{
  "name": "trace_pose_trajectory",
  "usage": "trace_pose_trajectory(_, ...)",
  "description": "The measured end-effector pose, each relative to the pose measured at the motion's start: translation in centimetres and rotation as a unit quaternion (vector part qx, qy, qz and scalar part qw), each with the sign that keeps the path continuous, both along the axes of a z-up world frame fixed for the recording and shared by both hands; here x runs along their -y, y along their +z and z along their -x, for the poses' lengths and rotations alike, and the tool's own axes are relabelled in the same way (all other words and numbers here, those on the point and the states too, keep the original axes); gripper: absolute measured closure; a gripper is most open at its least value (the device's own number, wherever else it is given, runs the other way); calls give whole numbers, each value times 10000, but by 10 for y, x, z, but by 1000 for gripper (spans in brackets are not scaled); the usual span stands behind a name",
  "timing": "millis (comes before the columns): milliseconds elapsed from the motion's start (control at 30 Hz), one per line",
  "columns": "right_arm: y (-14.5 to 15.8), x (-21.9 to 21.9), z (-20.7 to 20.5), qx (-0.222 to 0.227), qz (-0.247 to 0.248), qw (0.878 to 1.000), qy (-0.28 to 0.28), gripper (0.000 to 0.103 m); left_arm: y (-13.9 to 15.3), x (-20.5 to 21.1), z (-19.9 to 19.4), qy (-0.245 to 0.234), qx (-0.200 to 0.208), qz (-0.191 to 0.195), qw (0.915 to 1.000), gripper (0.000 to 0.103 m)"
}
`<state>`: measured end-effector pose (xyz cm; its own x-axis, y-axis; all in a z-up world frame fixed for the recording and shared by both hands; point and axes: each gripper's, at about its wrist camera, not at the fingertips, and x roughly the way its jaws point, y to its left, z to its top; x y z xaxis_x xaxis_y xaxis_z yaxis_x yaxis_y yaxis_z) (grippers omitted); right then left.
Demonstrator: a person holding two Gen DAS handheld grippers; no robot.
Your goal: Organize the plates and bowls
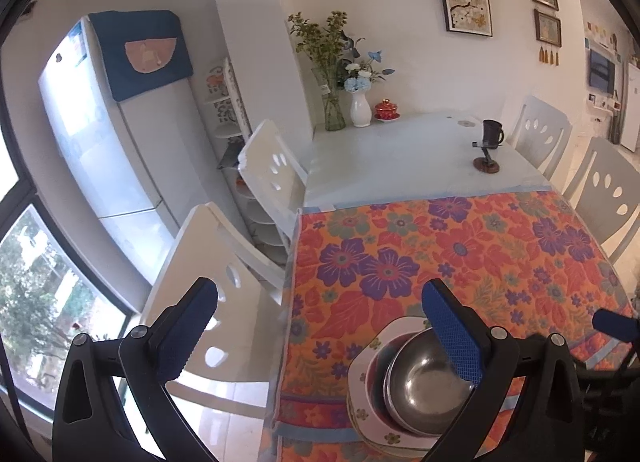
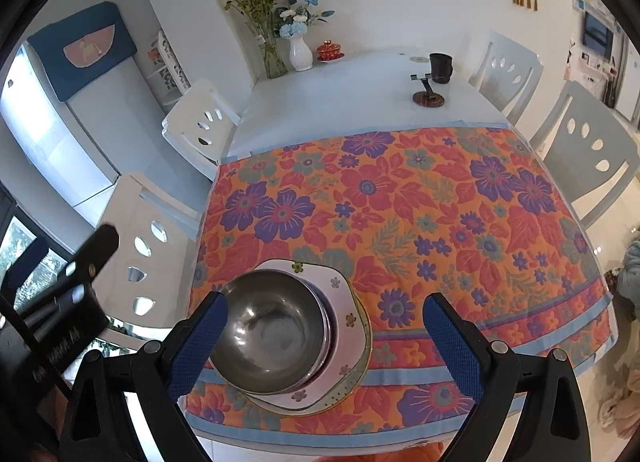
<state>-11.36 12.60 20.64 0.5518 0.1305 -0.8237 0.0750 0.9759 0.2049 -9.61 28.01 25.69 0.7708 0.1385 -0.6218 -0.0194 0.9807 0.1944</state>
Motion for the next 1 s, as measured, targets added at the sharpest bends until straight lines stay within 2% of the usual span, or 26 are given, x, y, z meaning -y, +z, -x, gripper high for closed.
trace_pose_trajectory(233,8,15,6,130,-78,9994,-304,6,12,11,3,-181,182,-41,9997,1)
trace_pose_trajectory(400,14,15,7,216,-44,9992,-320,6,12,16,3,-244,185,-157,9994,1)
trace_pose_trajectory(633,5,15,7,49,-84,9996,-266,6,3,23,1,-304,76,-219,9993,1)
trace_pose_trajectory(867,6,26,12,38,20,9995,-305,6,2,27,2,-273,39,-25,9996,1)
trace_pose_trajectory(1000,10,39,19,107,141,9991,-393,6,1,41,-2,-357,0,-39,9994,1)
